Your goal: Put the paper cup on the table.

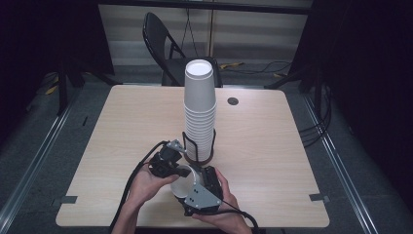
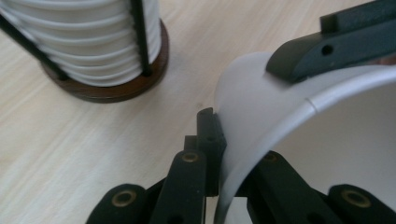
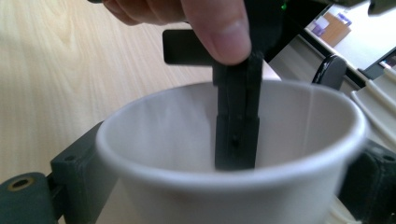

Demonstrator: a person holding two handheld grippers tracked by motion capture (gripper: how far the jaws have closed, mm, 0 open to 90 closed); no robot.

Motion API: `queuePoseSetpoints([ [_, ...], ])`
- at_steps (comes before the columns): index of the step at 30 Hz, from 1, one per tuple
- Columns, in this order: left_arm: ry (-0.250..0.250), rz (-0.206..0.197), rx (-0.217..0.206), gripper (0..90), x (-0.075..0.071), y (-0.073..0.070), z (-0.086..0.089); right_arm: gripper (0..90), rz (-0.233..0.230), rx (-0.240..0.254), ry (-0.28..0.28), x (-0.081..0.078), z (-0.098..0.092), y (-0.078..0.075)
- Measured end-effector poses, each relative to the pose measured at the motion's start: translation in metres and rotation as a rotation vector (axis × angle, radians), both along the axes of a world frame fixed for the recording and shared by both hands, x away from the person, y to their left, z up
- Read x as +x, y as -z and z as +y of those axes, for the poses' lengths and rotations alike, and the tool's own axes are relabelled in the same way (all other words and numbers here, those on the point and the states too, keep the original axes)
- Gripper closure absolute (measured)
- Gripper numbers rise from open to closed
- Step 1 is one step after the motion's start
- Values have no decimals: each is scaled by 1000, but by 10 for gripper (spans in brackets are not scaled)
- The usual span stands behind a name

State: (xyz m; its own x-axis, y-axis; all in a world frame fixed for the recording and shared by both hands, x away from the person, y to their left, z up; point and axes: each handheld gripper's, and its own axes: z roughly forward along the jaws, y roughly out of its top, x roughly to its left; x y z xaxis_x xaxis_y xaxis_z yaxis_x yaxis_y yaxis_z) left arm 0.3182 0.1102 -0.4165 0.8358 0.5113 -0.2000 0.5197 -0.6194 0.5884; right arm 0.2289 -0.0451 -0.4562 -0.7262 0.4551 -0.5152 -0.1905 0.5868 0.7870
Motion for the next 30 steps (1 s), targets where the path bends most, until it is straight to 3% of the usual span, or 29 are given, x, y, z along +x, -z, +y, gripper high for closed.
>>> queuePoseSetpoints([
  [6, 9, 2, -18, 883, -1, 2, -3, 76, 21, 11, 16, 5, 0, 0],
  [13, 7, -10, -26, 881, 0, 0, -2, 105, 8, 14, 21, 5, -1, -1],
  [20, -25, -27, -83, 849, 1, 2, 1, 117, 34, 62, 29, 10, -7, -5],
  [24, -31, -47, -106, 846, -1, 2, 2, 118, 52, 80, 38, 11, -9, -6],
  [30, -86, -110, -155, 723, -6, 5, 7, 118, 65, 110, 53, 12, -13, -8],
])
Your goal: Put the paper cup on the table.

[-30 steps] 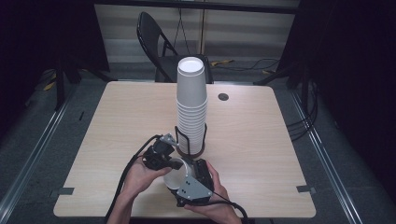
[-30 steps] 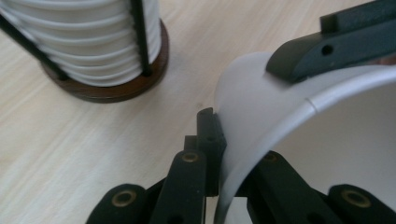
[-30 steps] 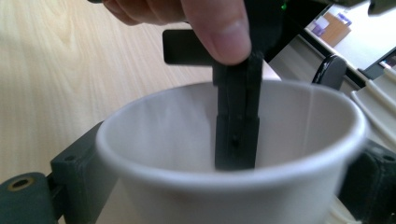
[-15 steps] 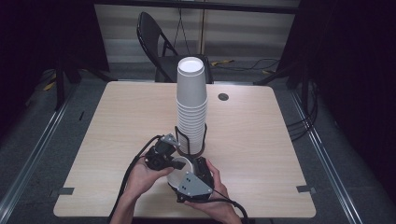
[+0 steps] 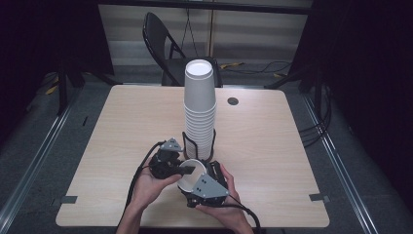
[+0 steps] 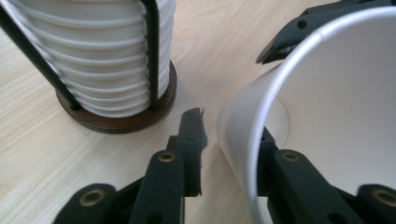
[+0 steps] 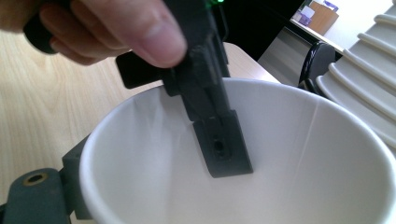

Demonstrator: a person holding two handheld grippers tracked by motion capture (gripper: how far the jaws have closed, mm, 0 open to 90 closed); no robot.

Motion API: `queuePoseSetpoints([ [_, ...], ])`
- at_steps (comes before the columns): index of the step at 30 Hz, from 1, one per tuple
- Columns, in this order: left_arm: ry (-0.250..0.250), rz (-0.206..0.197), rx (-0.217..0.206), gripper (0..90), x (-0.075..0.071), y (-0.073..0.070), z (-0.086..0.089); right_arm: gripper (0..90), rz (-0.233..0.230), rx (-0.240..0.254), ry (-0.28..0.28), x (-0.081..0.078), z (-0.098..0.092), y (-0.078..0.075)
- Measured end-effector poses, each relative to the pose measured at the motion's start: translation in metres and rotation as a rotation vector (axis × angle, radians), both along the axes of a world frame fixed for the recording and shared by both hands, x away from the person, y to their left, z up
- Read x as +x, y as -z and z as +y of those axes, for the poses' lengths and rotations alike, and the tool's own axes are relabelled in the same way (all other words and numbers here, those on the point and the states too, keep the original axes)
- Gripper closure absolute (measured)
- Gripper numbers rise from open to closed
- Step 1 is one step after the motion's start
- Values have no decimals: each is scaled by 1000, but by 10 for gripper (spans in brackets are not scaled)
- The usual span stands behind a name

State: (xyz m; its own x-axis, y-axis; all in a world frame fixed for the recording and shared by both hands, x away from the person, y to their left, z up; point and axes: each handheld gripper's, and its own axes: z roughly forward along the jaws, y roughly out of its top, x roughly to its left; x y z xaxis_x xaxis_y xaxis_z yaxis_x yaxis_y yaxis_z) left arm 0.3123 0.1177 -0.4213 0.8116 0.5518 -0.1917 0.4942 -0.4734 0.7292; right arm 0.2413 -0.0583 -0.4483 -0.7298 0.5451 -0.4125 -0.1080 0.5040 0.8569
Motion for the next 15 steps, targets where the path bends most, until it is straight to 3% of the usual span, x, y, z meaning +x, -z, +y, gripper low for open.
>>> queuePoseSetpoints([
  [10, -50, -133, -69, 516, -9, 4, 6, 119, 52, 49, 25, 3, -8, -1],
  [15, -91, -152, -75, 352, -10, 6, 8, 120, 64, 64, 31, 3, -13, -2],
])
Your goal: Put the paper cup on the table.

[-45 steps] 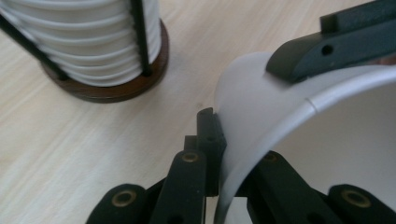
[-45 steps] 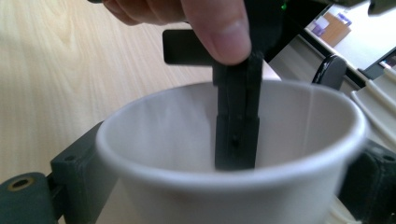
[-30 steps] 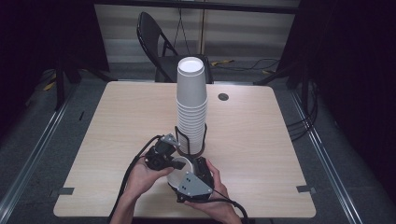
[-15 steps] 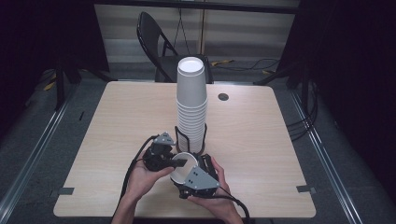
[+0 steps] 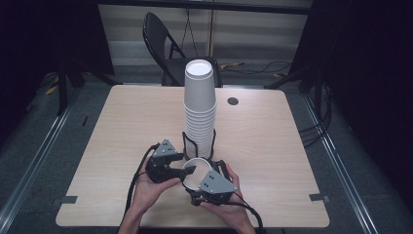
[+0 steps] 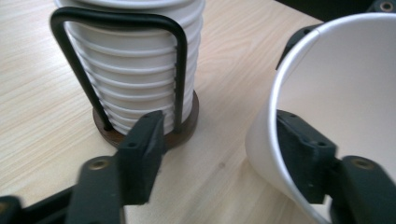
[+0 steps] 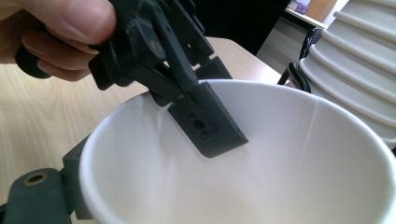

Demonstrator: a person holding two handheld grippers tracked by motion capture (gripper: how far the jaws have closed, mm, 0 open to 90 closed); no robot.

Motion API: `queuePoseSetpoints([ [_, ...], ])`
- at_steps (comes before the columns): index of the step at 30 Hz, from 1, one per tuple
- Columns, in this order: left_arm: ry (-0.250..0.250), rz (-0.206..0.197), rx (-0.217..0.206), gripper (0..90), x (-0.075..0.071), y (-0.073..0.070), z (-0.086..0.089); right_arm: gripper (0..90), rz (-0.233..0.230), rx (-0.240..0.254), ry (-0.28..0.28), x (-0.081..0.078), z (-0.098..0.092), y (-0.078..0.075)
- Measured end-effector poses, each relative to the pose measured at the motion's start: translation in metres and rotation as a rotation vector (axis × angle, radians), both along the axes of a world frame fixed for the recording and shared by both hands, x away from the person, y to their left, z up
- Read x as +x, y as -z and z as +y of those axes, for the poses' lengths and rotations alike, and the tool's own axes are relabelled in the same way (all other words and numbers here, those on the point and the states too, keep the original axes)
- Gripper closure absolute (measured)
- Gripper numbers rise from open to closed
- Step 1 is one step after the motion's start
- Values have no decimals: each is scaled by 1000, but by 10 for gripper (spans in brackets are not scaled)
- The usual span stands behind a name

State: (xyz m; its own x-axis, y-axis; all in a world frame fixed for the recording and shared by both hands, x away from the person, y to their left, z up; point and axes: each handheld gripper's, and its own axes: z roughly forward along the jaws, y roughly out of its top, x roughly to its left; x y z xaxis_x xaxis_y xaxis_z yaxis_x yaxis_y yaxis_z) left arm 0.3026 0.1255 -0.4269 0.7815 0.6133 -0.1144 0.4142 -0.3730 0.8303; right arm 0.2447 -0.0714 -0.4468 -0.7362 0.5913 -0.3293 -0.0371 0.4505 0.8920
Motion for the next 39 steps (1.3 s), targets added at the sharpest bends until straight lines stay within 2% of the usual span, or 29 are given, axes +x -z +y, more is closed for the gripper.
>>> queuePoseSetpoints([
  [3, -6, -35, -2, 321, -3, 2, 0, 120, 9, 6, 3, 0, -1, 1],
  [5, -34, -56, -6, 280, -5, 2, 1, 120, 13, 5, 5, 1, -2, 1],
  [9, -85, -77, -59, 229, -6, 1, 7, 119, 22, 9, 18, 2, -3, 2],
  [11, -99, -91, -80, 173, -7, 1, 11, 119, 28, 14, 16, 2, -4, 2],
  [14, -113, -73, -131, 161, -9, 4, 18, 119, 45, 14, 27, 3, -5, 1],
  [16, -120, -85, -157, 156, -11, 6, 21, 118, 66, 17, 28, 4, -6, 2],
  [20, -140, -125, -177, 156, -17, 8, 26, 117, 84, 19, 47, 7, -8, 4],
  [21, -162, -145, -173, 155, -18, 8, 27, 117, 88, 20, 56, 7, -9, 4],
  [25, -195, -179, -176, 156, -22, 9, 36, 117, 100, 49, 83, 9, -18, 3],
  [27, -230, -200, -184, 155, -25, 11, 40, 117, 106, 66, 97, 10, -24, 1],
  [31, -333, -276, -207, 155, -33, 18, 48, 118, 118, 99, 125, 13, -34, -2],
  [33, -386, -308, -201, 155, -34, 21, 50, 119, 130, 119, 137, 16, -40, -3],
  [39, -447, -330, -217, 156, -36, 37, 59, 120, 156, 190, 185, 26, -55, -8],
])
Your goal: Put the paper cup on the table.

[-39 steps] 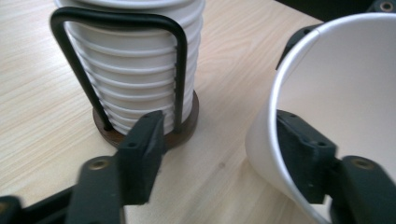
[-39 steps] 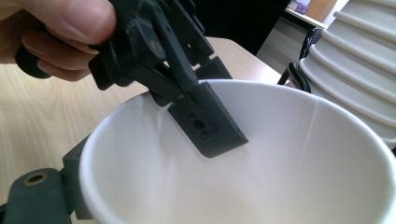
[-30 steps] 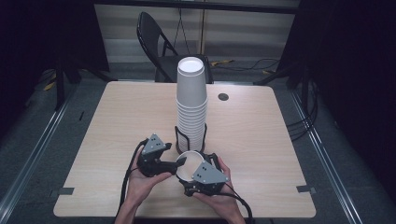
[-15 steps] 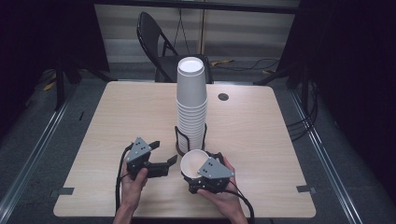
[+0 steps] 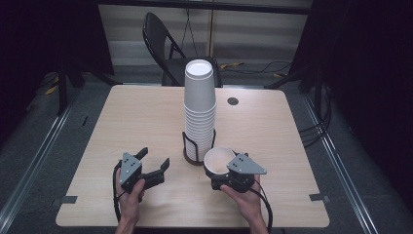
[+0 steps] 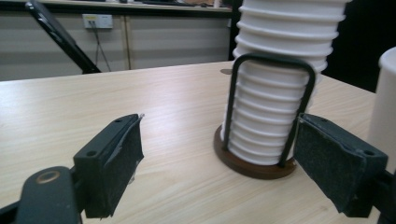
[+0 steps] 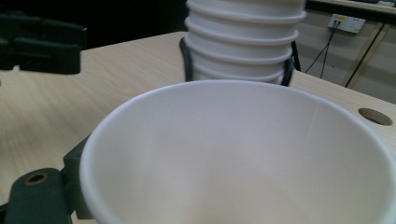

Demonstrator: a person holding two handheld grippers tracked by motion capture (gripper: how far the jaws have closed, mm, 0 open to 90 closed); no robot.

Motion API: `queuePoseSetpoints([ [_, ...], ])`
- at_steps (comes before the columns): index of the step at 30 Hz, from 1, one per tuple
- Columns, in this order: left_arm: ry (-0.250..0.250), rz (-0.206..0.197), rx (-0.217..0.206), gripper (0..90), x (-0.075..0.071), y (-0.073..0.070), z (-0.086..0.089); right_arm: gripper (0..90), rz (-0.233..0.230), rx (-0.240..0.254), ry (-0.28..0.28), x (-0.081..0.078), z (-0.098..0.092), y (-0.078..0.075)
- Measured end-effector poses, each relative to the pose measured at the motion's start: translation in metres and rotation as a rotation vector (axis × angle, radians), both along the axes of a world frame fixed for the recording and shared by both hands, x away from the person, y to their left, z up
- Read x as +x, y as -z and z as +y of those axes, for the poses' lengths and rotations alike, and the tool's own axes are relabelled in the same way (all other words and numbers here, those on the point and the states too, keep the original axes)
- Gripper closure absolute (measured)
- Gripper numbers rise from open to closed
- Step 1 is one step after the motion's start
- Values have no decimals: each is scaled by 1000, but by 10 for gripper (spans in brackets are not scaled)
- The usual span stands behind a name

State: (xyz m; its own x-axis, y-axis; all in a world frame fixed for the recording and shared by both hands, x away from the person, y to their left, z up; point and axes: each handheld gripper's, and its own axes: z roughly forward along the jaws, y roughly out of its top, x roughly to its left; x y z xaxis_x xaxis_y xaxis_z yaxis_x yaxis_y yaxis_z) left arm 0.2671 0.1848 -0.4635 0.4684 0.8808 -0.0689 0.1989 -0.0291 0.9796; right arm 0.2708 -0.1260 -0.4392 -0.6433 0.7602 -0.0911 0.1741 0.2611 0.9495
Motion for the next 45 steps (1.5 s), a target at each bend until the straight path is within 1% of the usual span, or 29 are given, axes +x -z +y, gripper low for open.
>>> queuePoseSetpoints([
  [1, -15, -10, -7, 157, -1, 2, 0, 120, 3, 11, 10, 2, -3, -1],
  [2, -34, -15, 11, 157, -2, 5, 1, 119, 3, 17, 16, 3, -5, -1],
  [3, -48, -22, 0, 157, -2, 9, 2, 120, 5, 19, 25, 4, -7, -1],
  [4, -49, -24, -8, 157, -3, 11, 3, 119, 9, 23, 34, 6, -9, -2],
  [5, -54, -21, -17, 157, -2, 13, 5, 119, 10, 27, 39, 7, -10, -2],
  [10, -99, -2, 6, 157, -2, 24, 10, 119, 15, 47, 80, 17, -18, -4],
  [13, -109, 10, -3, 157, -2, 28, 13, 119, 22, 71, 106, 24, -23, -6],
  [15, -108, 10, 0, 157, -1, 30, 13, 119, 27, 80, 119, 29, -25, -5],
  [16, -111, 6, -7, 157, -1, 31, 13, 119, 27, 81, 124, 32, -26, -5],
  [18, -99, 13, -22, 159, -1, 33, 14, 119, 30, 83, 136, 38, -29, -7],
  [20, -104, -3, -17, 157, -2, 33, 14, 119, 31, 94, 145, 43, -30, -8],
  [23, -102, -14, -3, 158, -4, 33, 12, 119, 34, 93, 153, 48, -32, -9],
  [24, -100, -25, 1, 158, -4, 33, 12, 120, 33, 98, 155, 50, -32, -9],
  [26, -101, -46, 0, 159, -7, 34, 12, 120, 31, 91, 163, 54, -33, -9],
  [28, -109, -65, -16, 158, -9, 34, 13, 119, 34, 92, 163, 58, -35, -9],
  [29, -112, -74, -17, 159, -10, 35, 13, 119, 33, 91, 170, 59, -35, -9],
  [30, -109, -82, -9, 159, -10, 35, 12, 119, 35, 94, 173, 60, -36, -10],
  [31, -117, -89, 1, 159, -11, 35, 11, 119, 35, 92, 173, 62, -37, -10],
  [32, -122, -92, 8, 159, -12, 35, 10, 119, 35, 95, 178, 64, -38, -10],
  [34, -128, -84, 18, 159, -11, 35, 9, 119, 37, 98, 193, 68, -40, -10],
  [37, -133, -72, -3, 159, -10, 34, 10, 119, 38, 115, 204, 77, -44, -10],
  [39, -137, -81, -2, 159, -11, 35, 10, 119, 40, 113, 218, 83, -45, -11],
  [40, -136, -85, 7, 159, -11, 35, 10, 119, 41, 117, 218, 86, -46, -12],
  [42, -136, -87, 9, 158, -11, 35, 9, 119, 43, 138, 220, 91, -47, -13],
  [44, -138, -88, 6, 159, -11, 35, 10, 120, 53, 115, 239, 98, -48, -14],
  [45, -140, -89, 6, 158, -11, 35, 10, 120, 56, 117, 242, 101, -49, -14],
])
